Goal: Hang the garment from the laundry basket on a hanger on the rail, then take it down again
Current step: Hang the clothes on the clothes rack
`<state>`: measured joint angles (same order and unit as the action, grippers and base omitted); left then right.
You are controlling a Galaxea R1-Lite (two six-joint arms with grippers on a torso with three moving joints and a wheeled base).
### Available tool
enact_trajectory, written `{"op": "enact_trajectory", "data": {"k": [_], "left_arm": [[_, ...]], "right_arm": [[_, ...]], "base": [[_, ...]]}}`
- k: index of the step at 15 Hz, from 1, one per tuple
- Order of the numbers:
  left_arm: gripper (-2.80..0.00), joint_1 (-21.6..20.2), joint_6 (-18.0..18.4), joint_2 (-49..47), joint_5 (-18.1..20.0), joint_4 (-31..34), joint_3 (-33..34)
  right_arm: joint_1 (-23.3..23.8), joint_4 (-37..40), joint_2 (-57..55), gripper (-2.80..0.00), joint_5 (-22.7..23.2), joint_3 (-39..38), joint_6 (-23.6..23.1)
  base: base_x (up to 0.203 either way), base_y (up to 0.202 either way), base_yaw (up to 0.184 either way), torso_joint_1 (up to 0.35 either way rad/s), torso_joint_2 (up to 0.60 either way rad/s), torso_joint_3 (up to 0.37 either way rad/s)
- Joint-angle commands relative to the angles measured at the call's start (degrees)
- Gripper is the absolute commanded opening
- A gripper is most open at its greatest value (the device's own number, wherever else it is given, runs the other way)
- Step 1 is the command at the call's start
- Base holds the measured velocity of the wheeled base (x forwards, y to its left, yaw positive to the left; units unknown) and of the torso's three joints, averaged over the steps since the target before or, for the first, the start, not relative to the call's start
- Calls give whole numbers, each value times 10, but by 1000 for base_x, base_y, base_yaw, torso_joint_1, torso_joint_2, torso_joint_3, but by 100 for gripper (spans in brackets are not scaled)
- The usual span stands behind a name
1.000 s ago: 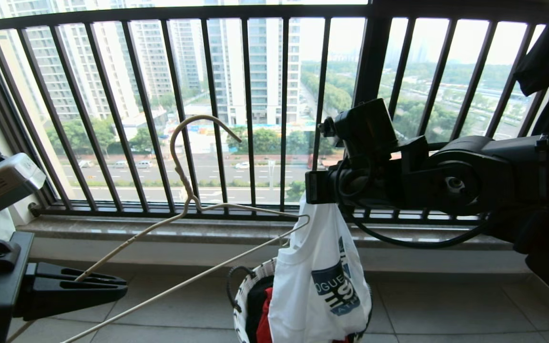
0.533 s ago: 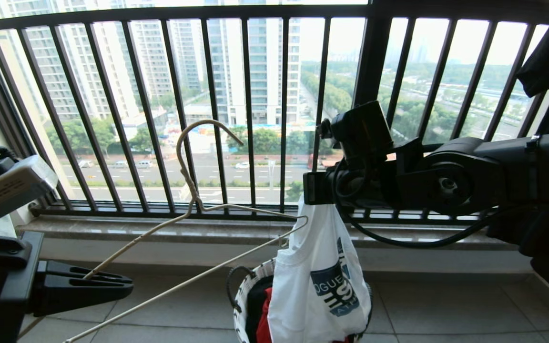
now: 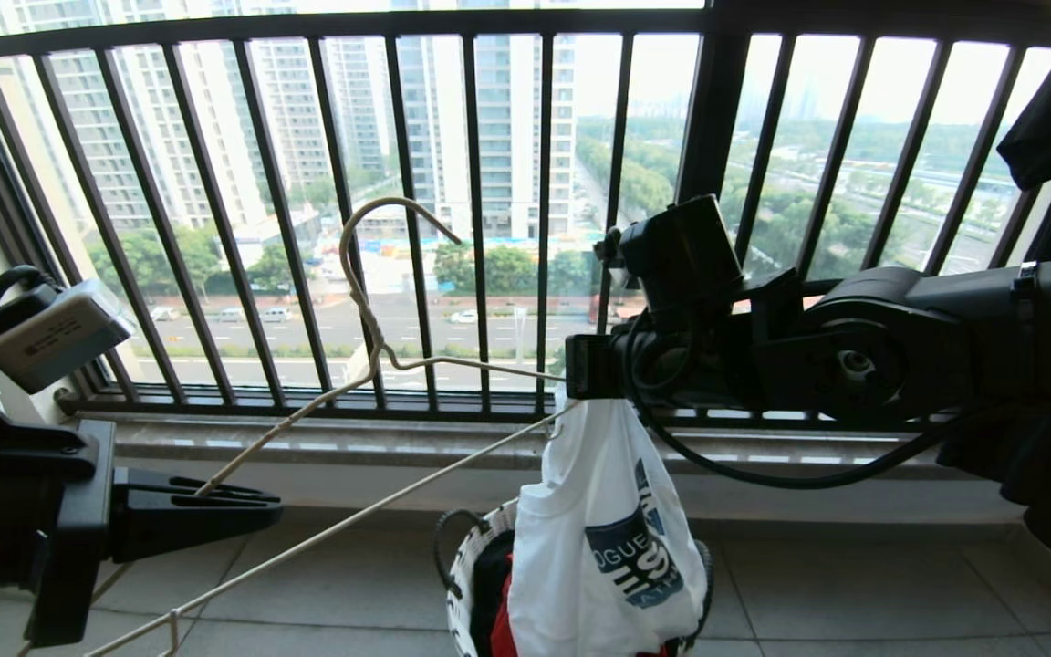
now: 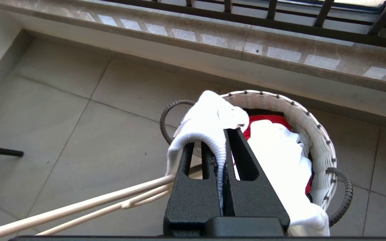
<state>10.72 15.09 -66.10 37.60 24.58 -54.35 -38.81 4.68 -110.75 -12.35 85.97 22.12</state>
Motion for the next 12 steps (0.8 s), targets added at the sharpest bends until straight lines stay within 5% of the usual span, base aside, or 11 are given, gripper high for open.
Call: {"op": "enact_trajectory", "data": {"k": [1,6,12], "left_arm": [[-280,1,0,-3,2,0,2],[-280,6,-12,-18,-9,-13,1],[-280,6,-49,-25,-98,-53,0]], "right_arm": [[-6,-3,1,-280,0,2,7],[-8,-4,10,-280,-1,13,25],[13,-3,11,-280,-4,25,25]], "base": [[0,0,0,0,0,0],[0,0,0,0,0,0],[0,0,0,0,0,0]]}}
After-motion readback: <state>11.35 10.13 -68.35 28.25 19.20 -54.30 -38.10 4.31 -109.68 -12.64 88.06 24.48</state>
